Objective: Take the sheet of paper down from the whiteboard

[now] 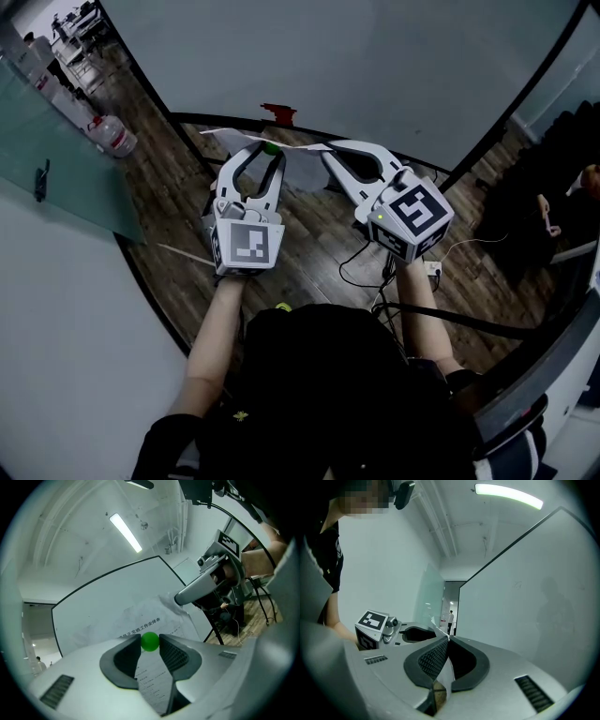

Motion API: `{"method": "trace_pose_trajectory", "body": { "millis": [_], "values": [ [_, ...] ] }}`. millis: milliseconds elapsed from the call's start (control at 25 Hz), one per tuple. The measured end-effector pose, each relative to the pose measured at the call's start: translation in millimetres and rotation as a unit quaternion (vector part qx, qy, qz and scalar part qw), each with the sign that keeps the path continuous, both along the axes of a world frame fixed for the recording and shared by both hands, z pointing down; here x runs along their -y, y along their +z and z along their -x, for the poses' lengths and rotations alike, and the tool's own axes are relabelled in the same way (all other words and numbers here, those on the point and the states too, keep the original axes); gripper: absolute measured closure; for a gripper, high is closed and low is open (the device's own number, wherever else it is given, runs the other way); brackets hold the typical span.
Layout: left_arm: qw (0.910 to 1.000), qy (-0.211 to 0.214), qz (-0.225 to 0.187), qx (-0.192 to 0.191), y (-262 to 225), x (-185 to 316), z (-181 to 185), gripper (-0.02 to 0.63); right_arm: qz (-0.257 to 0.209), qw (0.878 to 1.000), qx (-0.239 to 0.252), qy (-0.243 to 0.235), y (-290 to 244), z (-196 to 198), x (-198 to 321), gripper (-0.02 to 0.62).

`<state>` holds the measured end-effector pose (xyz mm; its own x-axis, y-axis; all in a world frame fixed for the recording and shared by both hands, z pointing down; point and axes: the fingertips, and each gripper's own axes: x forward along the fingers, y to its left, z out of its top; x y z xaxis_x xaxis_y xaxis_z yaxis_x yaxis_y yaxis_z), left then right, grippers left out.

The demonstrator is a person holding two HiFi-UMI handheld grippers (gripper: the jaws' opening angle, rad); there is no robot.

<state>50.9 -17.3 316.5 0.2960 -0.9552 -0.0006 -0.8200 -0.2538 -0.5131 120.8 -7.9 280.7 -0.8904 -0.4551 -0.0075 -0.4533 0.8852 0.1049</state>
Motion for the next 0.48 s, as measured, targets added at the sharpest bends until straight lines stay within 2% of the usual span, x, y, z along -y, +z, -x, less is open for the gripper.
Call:
{"method": "trace_pose_trajectory", "body": {
  "millis": [480],
  "values": [
    [0.9999, 0.011, 0.000, 0.000, -2.6, -4.9, 4.2, 0.471, 0.004, 1.000, -0.003, 0.001, 2.3, 7.3, -6.0, 0.578]
  ]
}}
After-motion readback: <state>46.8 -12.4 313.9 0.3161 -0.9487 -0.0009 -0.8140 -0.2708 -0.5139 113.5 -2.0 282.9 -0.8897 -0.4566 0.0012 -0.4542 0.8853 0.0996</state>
